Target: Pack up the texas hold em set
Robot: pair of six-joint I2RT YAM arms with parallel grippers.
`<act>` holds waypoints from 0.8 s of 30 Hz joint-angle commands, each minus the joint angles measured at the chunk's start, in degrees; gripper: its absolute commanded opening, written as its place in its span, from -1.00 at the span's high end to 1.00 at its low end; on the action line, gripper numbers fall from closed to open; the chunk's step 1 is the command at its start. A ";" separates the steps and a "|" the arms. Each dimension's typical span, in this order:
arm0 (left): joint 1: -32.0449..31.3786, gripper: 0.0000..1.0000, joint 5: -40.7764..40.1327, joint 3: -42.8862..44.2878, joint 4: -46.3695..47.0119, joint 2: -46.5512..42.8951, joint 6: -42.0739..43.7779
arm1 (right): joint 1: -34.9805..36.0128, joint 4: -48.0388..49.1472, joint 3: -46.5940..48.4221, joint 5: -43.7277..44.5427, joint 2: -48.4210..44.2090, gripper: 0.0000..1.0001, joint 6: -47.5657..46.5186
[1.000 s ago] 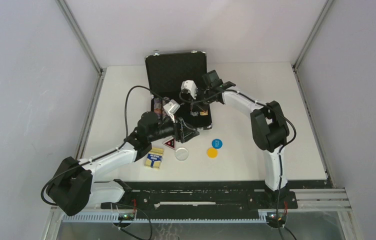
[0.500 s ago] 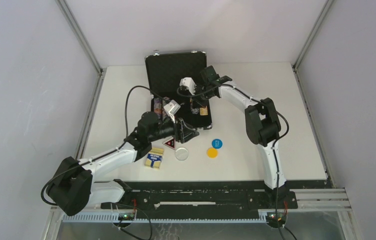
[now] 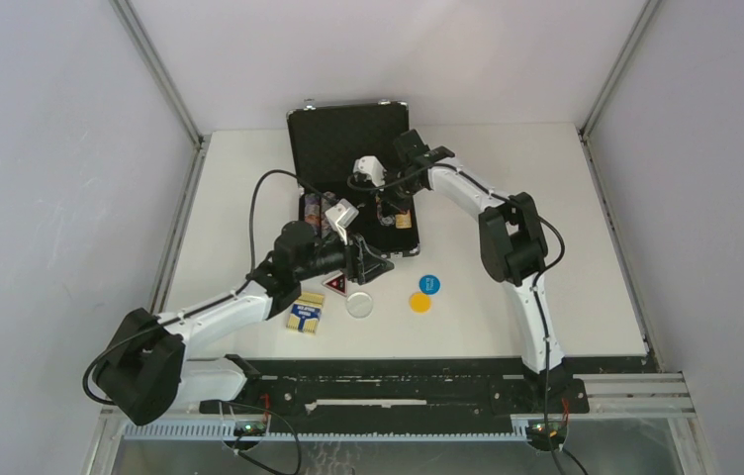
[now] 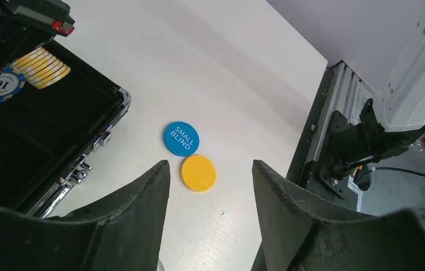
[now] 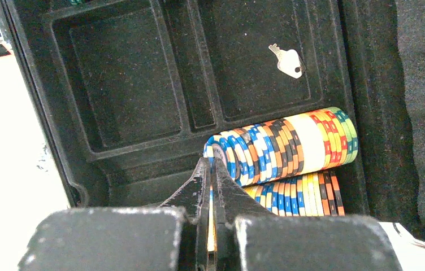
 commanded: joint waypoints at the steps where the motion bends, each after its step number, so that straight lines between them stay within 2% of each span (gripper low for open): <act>1: 0.26 -0.21 0.77 1.52 1.02 0.55 1.63 | -0.39 -3.06 3.52 -0.06 1.09 1.00 -2.59; 8: 0.52 -0.22 1.28 1.75 0.97 1.33 1.69 | -0.42 -4.49 5.06 1.29 2.78 0.97 -4.07; 10: 0.59 -0.22 1.30 1.75 0.97 1.47 1.74 | -0.42 -3.56 4.77 1.70 2.84 0.88 -3.71; 12: 0.61 -0.22 1.39 1.83 0.93 1.65 1.72 | -0.37 -2.78 4.48 1.92 2.77 0.71 -3.57; 17: 0.78 -0.21 1.57 1.91 0.97 2.07 1.82 | -0.52 -0.04 3.74 1.88 2.56 0.47 -1.88; 24: 0.87 -0.22 1.66 1.89 0.93 2.14 1.85 | -0.57 6.90 -1.56 2.94 -1.54 0.46 -0.13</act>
